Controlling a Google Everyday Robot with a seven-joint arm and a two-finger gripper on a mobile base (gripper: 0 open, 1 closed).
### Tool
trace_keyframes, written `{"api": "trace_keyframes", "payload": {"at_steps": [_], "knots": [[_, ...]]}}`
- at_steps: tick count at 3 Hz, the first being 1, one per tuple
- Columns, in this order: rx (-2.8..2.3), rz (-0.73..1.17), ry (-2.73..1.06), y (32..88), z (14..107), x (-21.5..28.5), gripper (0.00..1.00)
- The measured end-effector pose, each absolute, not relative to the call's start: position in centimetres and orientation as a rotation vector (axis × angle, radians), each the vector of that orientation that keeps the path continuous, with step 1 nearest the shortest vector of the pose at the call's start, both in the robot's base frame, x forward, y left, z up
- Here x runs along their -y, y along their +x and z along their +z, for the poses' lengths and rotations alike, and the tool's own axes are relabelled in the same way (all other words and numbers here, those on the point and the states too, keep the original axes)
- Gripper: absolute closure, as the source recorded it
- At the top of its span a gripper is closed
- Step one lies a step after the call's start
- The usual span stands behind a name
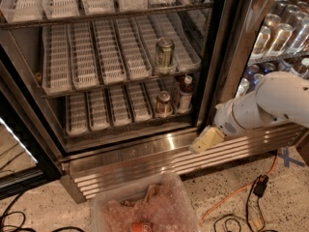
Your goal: Pick blue plastic bottle from bottom shelf of fridge
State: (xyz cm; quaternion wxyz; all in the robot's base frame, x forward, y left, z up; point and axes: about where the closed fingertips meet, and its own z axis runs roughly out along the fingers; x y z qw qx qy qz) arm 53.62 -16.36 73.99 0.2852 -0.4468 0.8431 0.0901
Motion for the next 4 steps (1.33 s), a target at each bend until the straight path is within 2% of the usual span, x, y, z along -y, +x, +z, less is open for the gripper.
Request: {"api": "trace_keyframes", "payload": {"at_steps": [4], "knots": [[-2.099,0.227,-0.855,63.8,68.0,13.0,0.00]]}}
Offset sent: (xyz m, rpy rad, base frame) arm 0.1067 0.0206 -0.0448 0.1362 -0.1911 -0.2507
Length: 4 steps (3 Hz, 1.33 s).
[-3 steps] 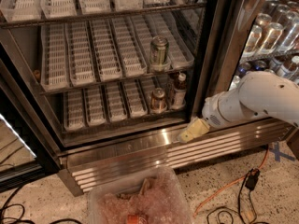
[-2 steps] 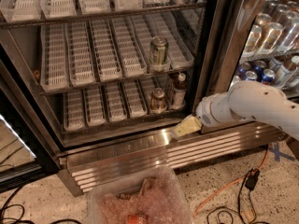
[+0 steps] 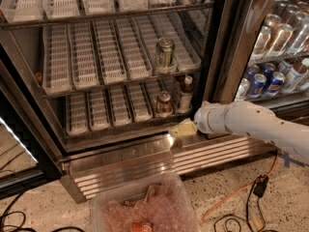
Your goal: Pick blue plastic bottle from bottom shelf of fridge
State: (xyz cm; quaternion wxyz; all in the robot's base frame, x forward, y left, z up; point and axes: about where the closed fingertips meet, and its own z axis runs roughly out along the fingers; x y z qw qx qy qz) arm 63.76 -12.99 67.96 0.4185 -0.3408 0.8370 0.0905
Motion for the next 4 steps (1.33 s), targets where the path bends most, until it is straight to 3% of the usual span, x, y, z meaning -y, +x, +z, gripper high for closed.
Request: {"api": "trace_keyframes", "payload": {"at_steps": [4], "knots": [[-2.006,0.267,-0.701,67.9,62.3,9.1,0.00]]}}
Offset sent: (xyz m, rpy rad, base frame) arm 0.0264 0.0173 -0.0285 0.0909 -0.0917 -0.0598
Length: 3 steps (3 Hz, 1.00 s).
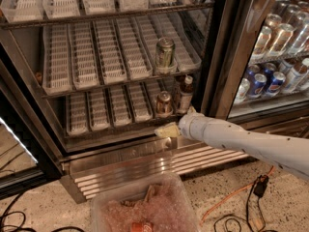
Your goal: Pick blue plastic bottle from bottom shelf of fridge
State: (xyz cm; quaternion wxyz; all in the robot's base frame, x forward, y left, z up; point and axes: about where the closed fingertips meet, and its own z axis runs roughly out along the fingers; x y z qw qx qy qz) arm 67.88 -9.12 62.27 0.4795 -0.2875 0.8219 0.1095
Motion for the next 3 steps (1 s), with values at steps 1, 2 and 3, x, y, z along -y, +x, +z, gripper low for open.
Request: {"api": "trace_keyframes", "payload": {"at_steps": [1,2,3], "knots": [[-1.973,0.271,-0.663,68.7,60.9,8.6,0.00],[-1.937,0.230,-0.637,68.9,60.1,8.0,0.00],[-1.909,0.175,-0.592,69.2,59.9,7.9,0.00]]}}
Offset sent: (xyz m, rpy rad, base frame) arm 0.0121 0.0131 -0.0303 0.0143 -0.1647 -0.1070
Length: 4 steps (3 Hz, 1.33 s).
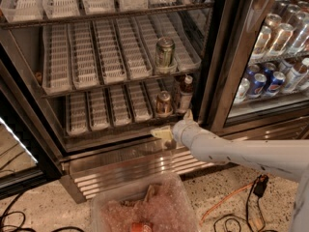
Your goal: Pick blue plastic bottle from bottom shelf of fridge
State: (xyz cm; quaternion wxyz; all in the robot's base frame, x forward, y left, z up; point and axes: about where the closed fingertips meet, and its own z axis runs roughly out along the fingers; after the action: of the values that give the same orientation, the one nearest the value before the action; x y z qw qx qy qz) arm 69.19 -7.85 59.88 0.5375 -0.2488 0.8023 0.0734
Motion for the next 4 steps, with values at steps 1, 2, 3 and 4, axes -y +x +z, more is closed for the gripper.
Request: {"api": "trace_keyframes", "payload": {"at_steps": [1,2,3,4], "knots": [[-1.892,0.124,-0.542,69.6,60.2,8.2,0.00],[-1.905,0.097,-0.494,69.9,60.2,8.7,0.00],[-1.900,0.095,-0.485,70.3,60.2,8.8,0.00],[-1.865,0.085,-0.478,71.5,60.7,8.6,0.00]]}}
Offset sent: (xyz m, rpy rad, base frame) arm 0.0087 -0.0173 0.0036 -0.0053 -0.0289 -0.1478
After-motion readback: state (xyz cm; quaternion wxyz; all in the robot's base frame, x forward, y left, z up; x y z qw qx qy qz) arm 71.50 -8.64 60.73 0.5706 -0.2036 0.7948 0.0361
